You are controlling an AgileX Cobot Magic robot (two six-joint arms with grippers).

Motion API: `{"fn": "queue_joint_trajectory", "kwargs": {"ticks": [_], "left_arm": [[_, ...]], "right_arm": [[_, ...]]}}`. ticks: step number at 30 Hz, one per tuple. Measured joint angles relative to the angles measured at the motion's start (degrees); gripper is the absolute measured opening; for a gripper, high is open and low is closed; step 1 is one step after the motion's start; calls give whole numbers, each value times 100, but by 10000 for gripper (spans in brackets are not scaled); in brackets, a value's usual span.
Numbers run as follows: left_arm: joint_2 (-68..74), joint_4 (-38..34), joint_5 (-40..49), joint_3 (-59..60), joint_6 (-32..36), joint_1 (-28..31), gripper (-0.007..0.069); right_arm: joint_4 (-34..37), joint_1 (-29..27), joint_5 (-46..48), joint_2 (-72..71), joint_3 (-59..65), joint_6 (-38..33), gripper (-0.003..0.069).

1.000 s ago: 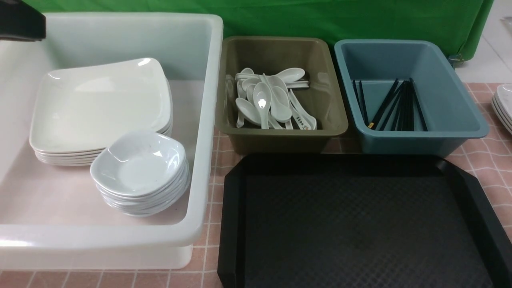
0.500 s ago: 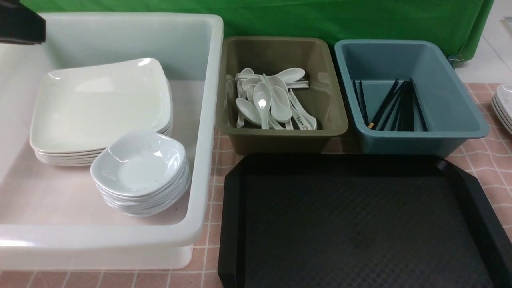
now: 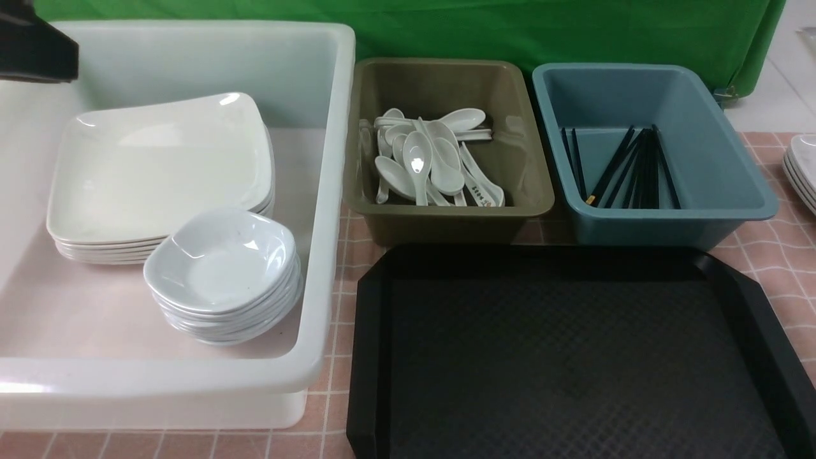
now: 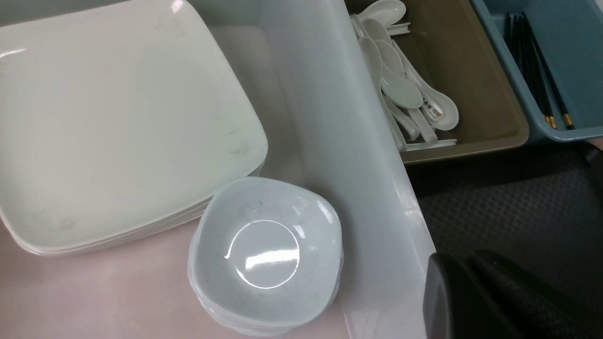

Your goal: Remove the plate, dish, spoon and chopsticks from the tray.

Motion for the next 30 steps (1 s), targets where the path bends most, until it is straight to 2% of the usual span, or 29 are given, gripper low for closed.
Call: {"fn": "queue_joint_trajectory", "kwargs": {"ticks": [6, 14, 20, 24, 30], "left_arm": [[0, 81, 0, 381, 0, -565, 20], [-188, 193, 359, 439, -58, -1773, 20], [-875, 183, 385, 774, 28, -2141, 20], [-1739, 34, -428, 1672, 45, -2172, 17], [-3178, -183, -3633, 3754, 45, -2172, 19]], "right_arm": [[-13, -1, 101, -139, 186, 0, 120], [-13, -1, 305, -145, 155, 0, 144], [-13, -1, 311, -149, 155, 0, 153], [-13, -1, 311, -157, 155, 0, 162], [-13, -1, 311, -157, 155, 0, 174]]}}
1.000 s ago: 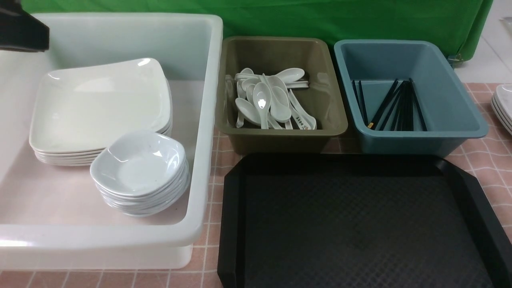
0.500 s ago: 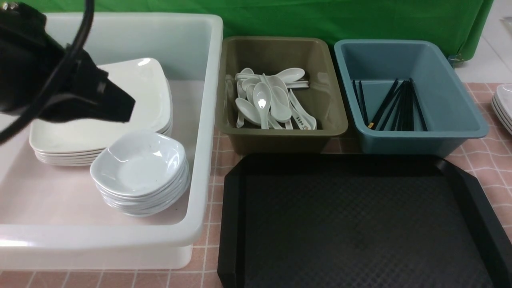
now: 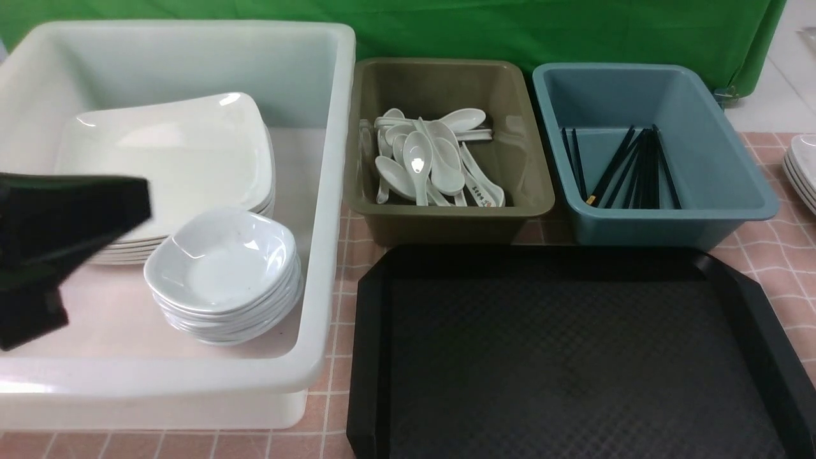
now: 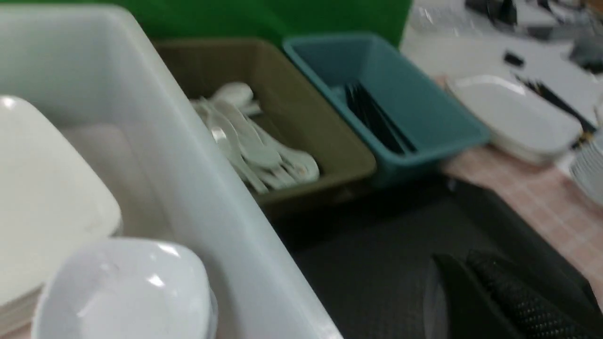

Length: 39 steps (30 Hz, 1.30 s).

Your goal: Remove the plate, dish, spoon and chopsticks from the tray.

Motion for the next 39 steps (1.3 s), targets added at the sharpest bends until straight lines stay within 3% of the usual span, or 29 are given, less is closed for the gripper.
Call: {"fn": "queue_joint_trajectory", "kwargs": {"ticks": [5, 16, 21, 28, 32, 39], "left_arm": [[-486, 231, -1236, 1026, 0, 0, 19], [-499, 1317, -1416, 1981, 79, 0, 20], [-974, 1832, -1726, 2469, -425, 23, 20], [-2816, 2861, -1832, 3702, -1732, 1076, 20], [-3335, 2880, -1836, 4179, -1787, 1440, 21], [-3395, 2885, -1599, 4214, -1752, 1476, 21]], "right_arm": [[0, 0, 0, 0, 0, 0, 181], [0, 0, 0, 0, 0, 0, 207], [0, 0, 0, 0, 0, 0, 219], [0, 0, 0, 0, 0, 0, 235], [0, 0, 0, 0, 0, 0, 237], [0, 0, 0, 0, 0, 0, 238]]}}
